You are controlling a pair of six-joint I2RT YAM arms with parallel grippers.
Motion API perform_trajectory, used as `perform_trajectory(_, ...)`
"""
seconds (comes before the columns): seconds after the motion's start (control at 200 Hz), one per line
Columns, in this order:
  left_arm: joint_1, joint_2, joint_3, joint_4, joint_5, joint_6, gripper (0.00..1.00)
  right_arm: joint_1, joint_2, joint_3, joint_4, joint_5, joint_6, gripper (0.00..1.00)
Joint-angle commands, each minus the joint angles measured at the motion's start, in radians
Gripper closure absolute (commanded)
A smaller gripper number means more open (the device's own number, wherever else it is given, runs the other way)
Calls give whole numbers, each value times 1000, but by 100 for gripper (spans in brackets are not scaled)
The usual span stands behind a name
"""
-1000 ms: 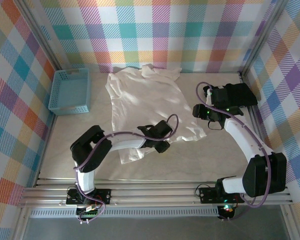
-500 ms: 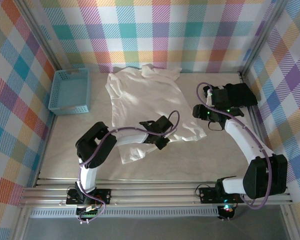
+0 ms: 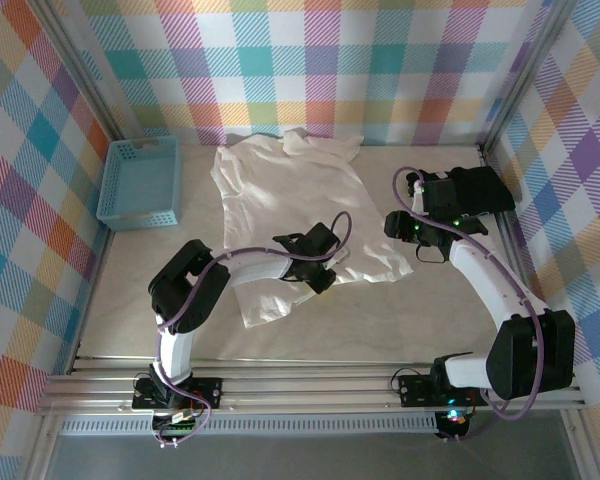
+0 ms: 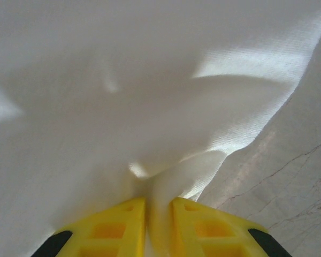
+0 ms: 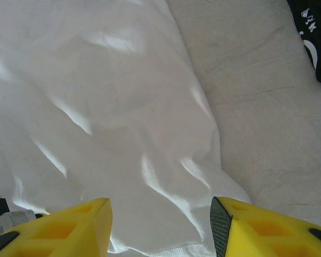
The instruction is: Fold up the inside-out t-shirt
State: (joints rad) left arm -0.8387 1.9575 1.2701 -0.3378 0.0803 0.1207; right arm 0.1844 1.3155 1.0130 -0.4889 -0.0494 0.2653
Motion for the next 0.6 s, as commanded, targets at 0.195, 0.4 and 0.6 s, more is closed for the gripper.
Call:
perform_trajectory(0.195,22,9,44,-24,47,-15,82,0,-15,-11,25,-30,-1,48)
perform_trajectory(0.4,29,9,50,-34,70,-6,90,0,-12,-13,27,-36,5,48)
perform_trajectory(0.6,30,23,57,-57,95,11,79,0,-10,-17,32,-39,6,48)
